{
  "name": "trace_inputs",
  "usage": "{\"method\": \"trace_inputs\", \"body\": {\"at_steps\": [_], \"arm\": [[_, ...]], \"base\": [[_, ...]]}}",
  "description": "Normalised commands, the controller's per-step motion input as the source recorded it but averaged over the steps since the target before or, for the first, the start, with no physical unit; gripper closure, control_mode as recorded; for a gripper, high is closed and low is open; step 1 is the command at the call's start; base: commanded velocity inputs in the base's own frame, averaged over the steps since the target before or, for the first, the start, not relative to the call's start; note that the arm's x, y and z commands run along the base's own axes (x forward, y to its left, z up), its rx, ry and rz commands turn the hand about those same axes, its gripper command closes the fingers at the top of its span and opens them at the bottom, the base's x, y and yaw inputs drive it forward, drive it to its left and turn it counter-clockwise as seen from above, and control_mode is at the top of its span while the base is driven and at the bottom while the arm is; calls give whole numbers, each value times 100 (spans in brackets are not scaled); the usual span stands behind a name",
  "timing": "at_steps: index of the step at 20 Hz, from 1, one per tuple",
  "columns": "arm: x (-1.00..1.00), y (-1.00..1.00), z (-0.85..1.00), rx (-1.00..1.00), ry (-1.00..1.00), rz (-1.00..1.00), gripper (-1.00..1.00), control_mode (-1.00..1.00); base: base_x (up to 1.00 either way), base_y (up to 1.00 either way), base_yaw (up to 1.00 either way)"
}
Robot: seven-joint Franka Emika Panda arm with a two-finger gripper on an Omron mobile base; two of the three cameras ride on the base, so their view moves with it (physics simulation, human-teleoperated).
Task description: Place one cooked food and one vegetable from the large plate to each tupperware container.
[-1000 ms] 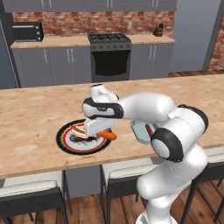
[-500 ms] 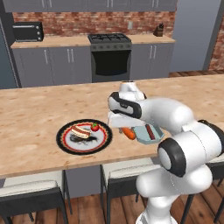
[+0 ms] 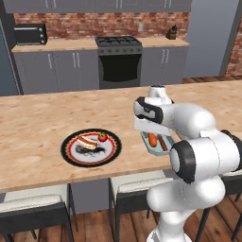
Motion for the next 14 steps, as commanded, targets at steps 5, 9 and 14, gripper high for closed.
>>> {"method": "trace_inputs", "body": {"at_steps": [5, 9, 14], "arm": [[55, -33, -7, -1, 0, 1, 100, -100], [62, -33, -30, 0, -1, 3, 100, -100], [61, -20, -35, -10, 0, 5, 100, -100]], "base": [[0, 0, 0], [0, 0, 0], [0, 0, 0]]}}
